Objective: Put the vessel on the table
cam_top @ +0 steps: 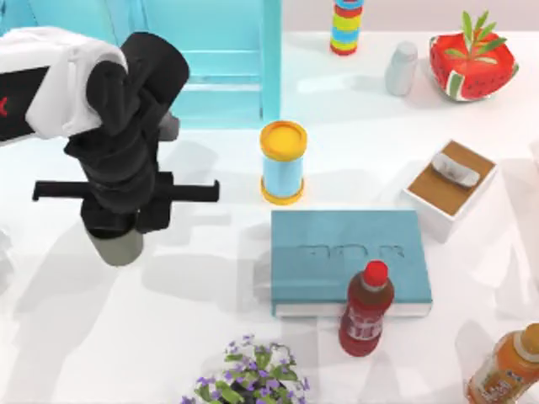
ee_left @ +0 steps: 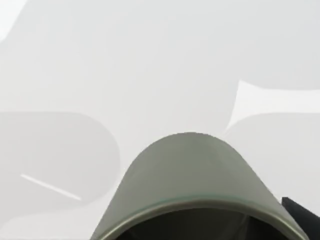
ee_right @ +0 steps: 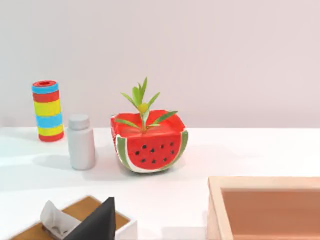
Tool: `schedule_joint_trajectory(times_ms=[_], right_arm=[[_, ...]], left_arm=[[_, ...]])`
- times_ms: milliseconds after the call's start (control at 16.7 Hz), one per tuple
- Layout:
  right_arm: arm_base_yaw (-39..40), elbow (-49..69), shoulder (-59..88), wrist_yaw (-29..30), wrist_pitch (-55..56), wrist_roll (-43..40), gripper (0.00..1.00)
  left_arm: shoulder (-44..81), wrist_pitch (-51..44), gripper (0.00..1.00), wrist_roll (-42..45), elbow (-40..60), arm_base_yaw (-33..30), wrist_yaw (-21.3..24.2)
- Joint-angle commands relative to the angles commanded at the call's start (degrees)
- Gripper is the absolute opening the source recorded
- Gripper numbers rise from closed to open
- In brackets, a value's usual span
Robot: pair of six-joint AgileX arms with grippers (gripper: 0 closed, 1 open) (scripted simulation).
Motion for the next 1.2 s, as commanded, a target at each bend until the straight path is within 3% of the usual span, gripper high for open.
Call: schedule_joint_trajectory(times_ms=[60, 840, 1200], right_arm=[[0.0, 0.0, 0.0, 0.0, 0.0, 0.0, 1.0], [0.0, 0.0, 0.0, 0.0, 0.0, 0.0, 1.0], [0.0, 0.0, 0.0, 0.0, 0.0, 0.0, 1.0]], left_arm=[[0.0, 0.0, 0.0, 0.0, 0.0, 0.0, 0.0], [0.0, 0.0, 0.98, 0.0, 0.0, 0.0, 0.0], [0.0, 0.0, 1.0, 0.0, 0.0, 0.0, 0.0]])
